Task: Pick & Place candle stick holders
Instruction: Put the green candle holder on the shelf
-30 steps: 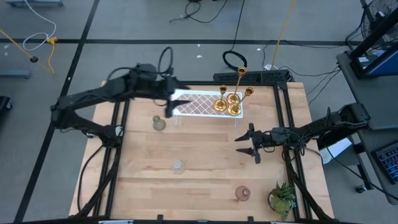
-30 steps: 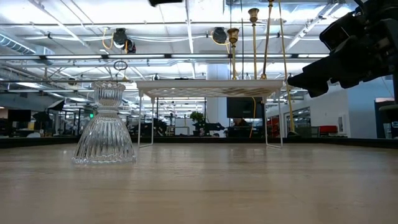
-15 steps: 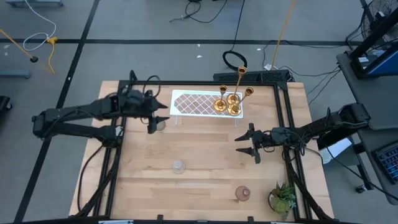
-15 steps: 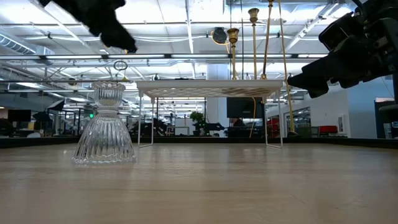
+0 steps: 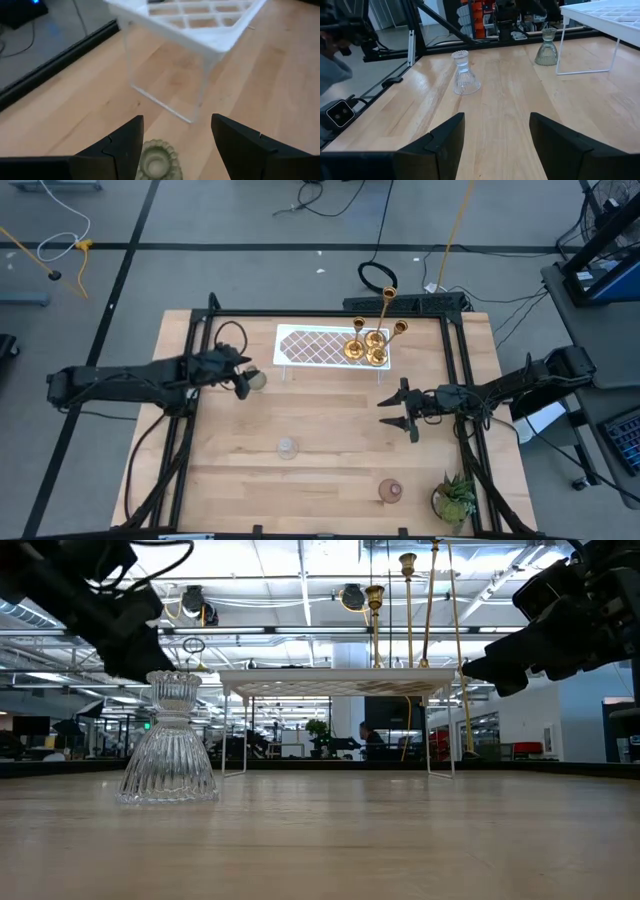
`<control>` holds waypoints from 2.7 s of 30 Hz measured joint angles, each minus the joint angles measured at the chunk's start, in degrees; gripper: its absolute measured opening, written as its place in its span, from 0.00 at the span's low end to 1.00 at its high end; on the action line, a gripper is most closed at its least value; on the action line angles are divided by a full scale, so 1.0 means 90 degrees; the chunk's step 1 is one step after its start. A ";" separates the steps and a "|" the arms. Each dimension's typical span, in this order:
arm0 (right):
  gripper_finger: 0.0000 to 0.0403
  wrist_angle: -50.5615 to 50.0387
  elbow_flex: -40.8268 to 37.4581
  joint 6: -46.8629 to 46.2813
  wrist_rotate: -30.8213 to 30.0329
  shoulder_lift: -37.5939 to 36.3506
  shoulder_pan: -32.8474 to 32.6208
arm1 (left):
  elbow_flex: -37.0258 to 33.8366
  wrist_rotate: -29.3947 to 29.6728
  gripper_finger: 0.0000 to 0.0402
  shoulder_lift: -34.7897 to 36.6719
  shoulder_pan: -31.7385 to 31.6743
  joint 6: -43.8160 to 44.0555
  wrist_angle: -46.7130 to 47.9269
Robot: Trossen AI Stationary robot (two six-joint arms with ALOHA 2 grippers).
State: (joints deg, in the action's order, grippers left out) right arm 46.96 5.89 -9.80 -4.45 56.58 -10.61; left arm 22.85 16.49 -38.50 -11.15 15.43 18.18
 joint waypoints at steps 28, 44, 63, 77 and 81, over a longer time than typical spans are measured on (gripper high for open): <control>0.53 -0.0006 0.0000 0.0406 -0.0024 0.0000 0.0000 | -0.2212 0.1176 0.60 -0.0012 0.0463 0.1261 -0.2340; 0.53 -0.0006 0.0000 0.0515 -0.0022 0.0000 0.0000 | -0.2443 0.1007 0.60 -0.0010 0.0463 0.1484 -0.3174; 0.53 0.0091 0.0000 0.0716 -0.0024 0.0002 0.0000 | -0.2433 0.1459 0.59 -0.0539 0.0451 0.0415 -0.3599; 0.53 0.0138 0.0000 0.0825 -0.0027 0.0001 0.0002 | -0.2433 0.1700 0.35 -0.1642 0.0451 0.0767 -0.4528; 0.53 0.0138 0.0000 0.0991 -0.0027 0.0000 0.0002 | -0.2435 0.1854 0.31 -0.1782 0.0451 0.0611 -0.4970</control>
State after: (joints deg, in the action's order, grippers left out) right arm 48.21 5.89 -0.88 -4.69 56.58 -10.59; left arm 0.93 33.18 -54.54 -7.09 20.92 -26.55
